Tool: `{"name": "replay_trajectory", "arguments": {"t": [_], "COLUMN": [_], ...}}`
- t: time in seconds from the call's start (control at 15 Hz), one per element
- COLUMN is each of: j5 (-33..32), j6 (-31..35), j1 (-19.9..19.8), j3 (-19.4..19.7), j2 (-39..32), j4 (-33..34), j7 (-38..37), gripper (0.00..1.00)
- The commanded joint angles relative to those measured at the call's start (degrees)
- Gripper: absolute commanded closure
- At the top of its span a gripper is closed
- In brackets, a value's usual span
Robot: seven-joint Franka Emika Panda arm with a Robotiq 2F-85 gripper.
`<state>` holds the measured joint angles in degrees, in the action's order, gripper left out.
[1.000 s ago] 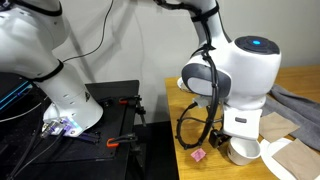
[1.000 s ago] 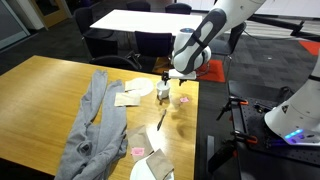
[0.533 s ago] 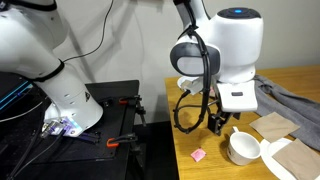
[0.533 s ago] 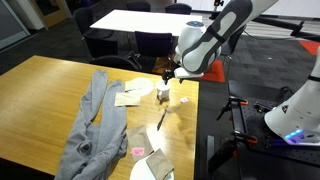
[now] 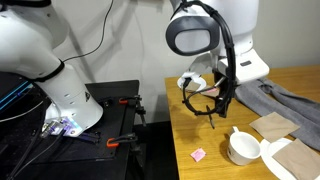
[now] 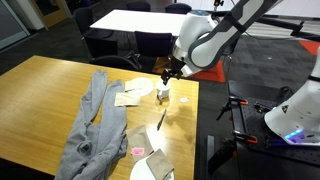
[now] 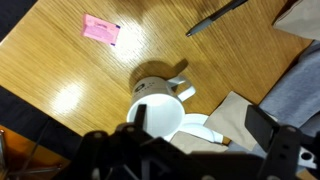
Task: Move the cup to the right
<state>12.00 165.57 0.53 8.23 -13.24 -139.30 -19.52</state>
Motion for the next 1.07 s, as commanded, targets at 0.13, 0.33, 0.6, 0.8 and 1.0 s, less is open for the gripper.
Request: {"name": "replay_trajectory", "arguments": {"t": [0.13,0.33,0.6,0.8,1.0], "j5": [-3.24,-4.20,-5.63,-4.99,-5.05], "j6": [-8.67,-12.65,-15.68,-13.79,-13.85], "j1": [-1.08,-0.96,-0.83,-0.83,-0.83], "j3": [-3.42,-4.53,-5.33,-5.51,-5.51], "j2": [7.24,8.89,9.88,8.40,8.42], "j4": [-1.48,-0.93,-0.28,-0.03,-0.03], "j7": [9.04,12.35,14.64,13.51,13.56], "gripper": [0.00,0.00,0.00,0.00,0.00]}}
